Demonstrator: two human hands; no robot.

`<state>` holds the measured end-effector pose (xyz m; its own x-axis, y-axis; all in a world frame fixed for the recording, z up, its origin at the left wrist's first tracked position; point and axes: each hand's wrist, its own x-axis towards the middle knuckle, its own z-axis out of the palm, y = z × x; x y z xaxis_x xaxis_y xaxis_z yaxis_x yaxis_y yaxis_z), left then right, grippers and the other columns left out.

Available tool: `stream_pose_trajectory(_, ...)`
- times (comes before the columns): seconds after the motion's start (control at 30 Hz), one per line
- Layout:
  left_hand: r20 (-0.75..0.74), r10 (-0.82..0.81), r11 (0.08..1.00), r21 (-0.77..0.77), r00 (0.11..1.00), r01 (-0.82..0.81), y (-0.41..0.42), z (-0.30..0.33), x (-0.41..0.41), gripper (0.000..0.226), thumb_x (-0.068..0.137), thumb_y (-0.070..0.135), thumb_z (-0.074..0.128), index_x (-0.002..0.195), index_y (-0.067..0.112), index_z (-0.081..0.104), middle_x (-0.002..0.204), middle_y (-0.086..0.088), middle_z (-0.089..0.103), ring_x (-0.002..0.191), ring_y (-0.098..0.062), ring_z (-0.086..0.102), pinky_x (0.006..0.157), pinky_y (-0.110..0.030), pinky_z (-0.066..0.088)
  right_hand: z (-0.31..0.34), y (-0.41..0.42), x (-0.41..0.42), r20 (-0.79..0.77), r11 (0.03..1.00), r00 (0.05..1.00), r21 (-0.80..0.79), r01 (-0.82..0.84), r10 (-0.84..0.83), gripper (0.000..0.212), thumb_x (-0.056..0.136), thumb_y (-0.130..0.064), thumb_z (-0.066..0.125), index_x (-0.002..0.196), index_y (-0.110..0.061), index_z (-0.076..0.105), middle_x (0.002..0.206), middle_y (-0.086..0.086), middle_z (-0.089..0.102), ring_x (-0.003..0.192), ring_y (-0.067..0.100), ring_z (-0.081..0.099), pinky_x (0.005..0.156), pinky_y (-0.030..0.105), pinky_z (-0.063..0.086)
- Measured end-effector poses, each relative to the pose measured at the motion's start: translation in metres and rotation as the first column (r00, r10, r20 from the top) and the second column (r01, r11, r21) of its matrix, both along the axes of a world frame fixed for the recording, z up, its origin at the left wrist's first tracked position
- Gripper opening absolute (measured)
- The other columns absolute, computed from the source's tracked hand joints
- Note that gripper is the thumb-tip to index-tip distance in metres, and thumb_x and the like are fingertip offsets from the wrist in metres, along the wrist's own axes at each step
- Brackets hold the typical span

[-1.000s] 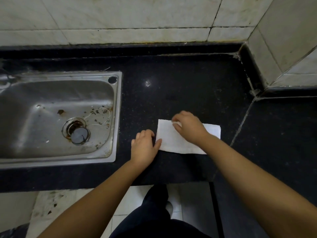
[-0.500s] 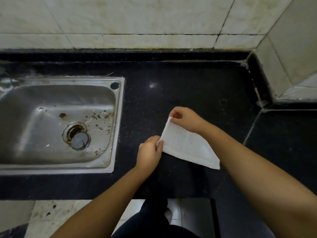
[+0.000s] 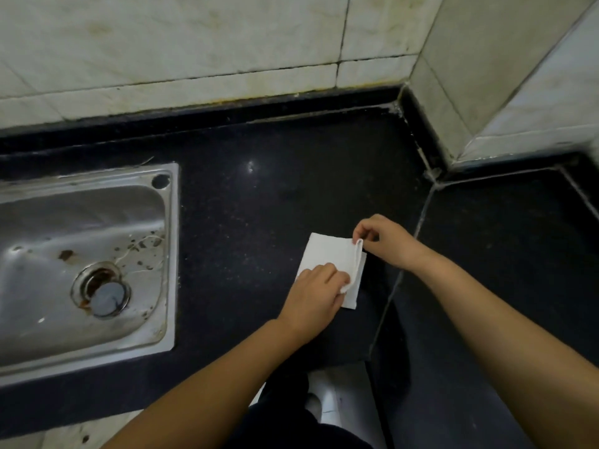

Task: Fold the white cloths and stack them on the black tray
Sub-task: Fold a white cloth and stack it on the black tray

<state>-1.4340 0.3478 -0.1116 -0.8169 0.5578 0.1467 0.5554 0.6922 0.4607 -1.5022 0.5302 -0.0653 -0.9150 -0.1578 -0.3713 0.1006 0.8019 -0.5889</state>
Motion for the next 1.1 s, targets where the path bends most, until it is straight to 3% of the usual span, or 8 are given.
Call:
stream_pose_trajectory(0.27,-0.05,-0.11,0.983,-0.156,0.993,0.101,0.009,-0.027,0.0,0.008,0.073,0.016,0.059,0.08,0.02,0.062,0.073,0.003,0.056,0.062,-0.017,0.055,0.055,-0.026,0.043,-0.031,0.011,0.016,0.007,0.998,1.0,0.061,0.005,-0.005,0.023,0.089,0.0,0.048,0.091,-0.014,0.067,0.102,0.0,0.048,0.082,0.013,0.05,0.078,0.02,0.038)
stream_pose_trajectory(0.43,0.018,-0.213,0.965,-0.154,0.977,0.213,0.0,-0.014,-0.001,0.033,0.084,0.04,0.044,0.099,0.02,0.065,0.086,0.003,0.06,0.078,-0.016,0.058,0.07,-0.029,0.045,-0.03,0.01,0.03,-0.055,0.985,0.984,0.024,0.172,-0.17,0.035,0.091,0.005,0.039,0.101,-0.011,0.068,0.106,-0.001,0.046,0.096,0.013,0.051,0.086,0.012,0.034)
stream_pose_trajectory(0.57,0.175,0.12,0.993,-0.027,0.977,-0.117,-0.014,0.005,-0.031,0.033,0.093,0.039,0.048,0.12,0.02,0.055,0.108,0.003,0.057,0.103,-0.015,0.051,0.091,-0.03,0.038,-0.026,0.002,0.048,0.018,0.881,0.881,0.037,0.472,-0.473,0.022,0.096,-0.018,0.045,0.104,-0.007,0.062,0.103,0.009,0.061,0.096,0.024,0.06,0.083,0.028,0.045)
stream_pose_trajectory(0.67,0.292,0.405,0.913,-0.172,0.867,-0.369,-0.02,0.007,-0.062,0.033,0.093,0.035,0.051,0.121,0.016,0.05,0.116,-0.003,0.053,0.11,-0.021,0.05,0.094,-0.036,0.04,-0.03,-0.021,0.061,0.112,0.864,0.869,0.226,0.45,-0.482,0.038,0.095,-0.04,0.046,0.104,-0.006,0.059,0.105,0.012,0.065,0.094,0.028,0.062,0.074,0.034,0.047)
stream_pose_trajectory(0.77,0.32,0.421,0.877,-0.381,0.849,-0.291,-0.013,0.002,-0.069,0.034,0.092,0.036,0.051,0.117,0.013,0.051,0.119,-0.006,0.053,0.113,-0.024,0.05,0.095,-0.039,0.039,-0.035,-0.045,0.061,0.055,0.827,0.879,0.372,0.422,-0.474,0.049,0.094,-0.045,0.046,0.124,-0.007,0.049,0.126,0.012,0.054,0.114,0.028,0.055,0.086,0.037,0.045)
stream_pose_trajectory(0.93,0.374,0.429,0.89,-0.33,0.822,-0.315,-0.007,0.001,-0.059,0.018,0.092,0.026,0.051,0.102,0.012,0.057,0.108,-0.005,0.056,0.104,-0.023,0.052,0.092,-0.039,0.044,-0.038,-0.058,0.052,0.054,0.806,0.888,0.447,0.388,-0.457,0.04,0.095,-0.032,0.046,0.129,-0.01,0.046,0.133,0.01,0.048,0.124,0.027,0.046,0.101,0.04,0.038)
stream_pose_trajectory(1.0,0.479,0.433,0.902,-0.231,0.764,-0.366,-0.01,0.005,-0.056,0.01,0.091,0.023,0.053,0.092,0.014,0.054,0.097,-0.003,0.056,0.091,-0.019,0.055,0.084,-0.036,0.048,-0.036,-0.057,0.054,0.072,0.818,0.875,0.398,0.415,-0.479,0.036,0.093,-0.024,0.044,0.126,-0.01,0.05,0.13,0.011,0.05,0.12,0.028,0.048,0.099,0.04,0.04)
stream_pose_trajectory(1.1,0.658,0.343,0.89,0.0,0.671,-0.456,-0.017,0.018,-0.05,0.013,0.09,0.019,0.055,0.08,0.015,0.047,0.077,0.001,0.051,0.069,-0.011,0.047,0.062,-0.025,0.041,-0.029,-0.05,0.063,0.124,0.793,0.785,0.036,0.608,-0.607,0.031,0.089,-0.018,0.049,0.118,-0.007,0.055,0.117,0.011,0.059,0.105,0.027,0.057,0.085,0.035,0.048)
